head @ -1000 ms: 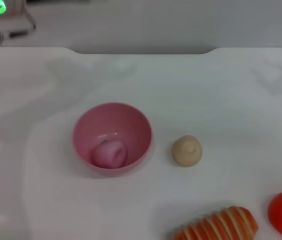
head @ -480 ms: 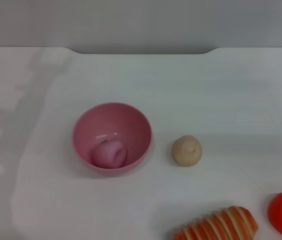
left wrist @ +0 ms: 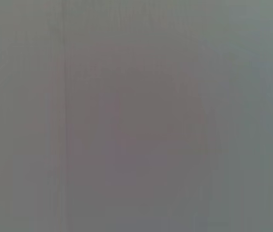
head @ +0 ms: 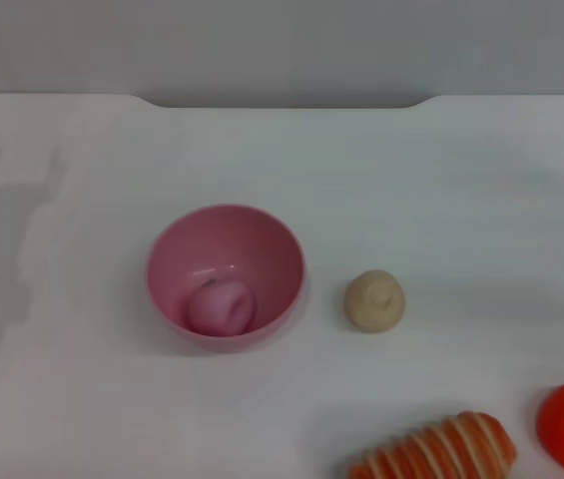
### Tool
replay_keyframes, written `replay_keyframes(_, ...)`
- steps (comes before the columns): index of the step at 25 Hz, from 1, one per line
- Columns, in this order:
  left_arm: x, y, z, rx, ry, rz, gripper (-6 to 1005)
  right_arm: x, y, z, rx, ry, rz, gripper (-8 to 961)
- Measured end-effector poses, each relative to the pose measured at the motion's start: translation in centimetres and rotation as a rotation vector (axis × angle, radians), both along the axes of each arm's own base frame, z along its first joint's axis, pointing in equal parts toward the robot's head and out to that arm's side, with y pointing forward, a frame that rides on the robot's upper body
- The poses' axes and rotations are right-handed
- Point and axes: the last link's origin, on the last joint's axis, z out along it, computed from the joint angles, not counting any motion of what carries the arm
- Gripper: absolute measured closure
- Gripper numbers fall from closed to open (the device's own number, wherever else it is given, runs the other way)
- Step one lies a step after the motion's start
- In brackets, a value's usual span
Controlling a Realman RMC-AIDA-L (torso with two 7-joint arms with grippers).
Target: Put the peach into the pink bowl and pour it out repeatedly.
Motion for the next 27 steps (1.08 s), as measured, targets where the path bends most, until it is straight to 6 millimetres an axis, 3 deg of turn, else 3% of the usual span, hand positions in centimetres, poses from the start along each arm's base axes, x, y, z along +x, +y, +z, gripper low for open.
replay_keyframes(7,0.0,-1.2,-0.4,-0.058,-0.061,-0.055,181,-0.7,0.4,-0.3,-0.012,-0.005,0.025,425)
replay_keyframes(14,0.7,-2.0,-2.1,-0.144,-0.038,-0.109,181,-2.0,1.5,-0.5,-0.031,-0.023,0.063,425)
replay_keyframes(27,1.0,-2.0,-2.5,-0.146,-0.056,-0.113,180,-4.0,3.1,-0.2,-0.017,-0.017,0.111,425)
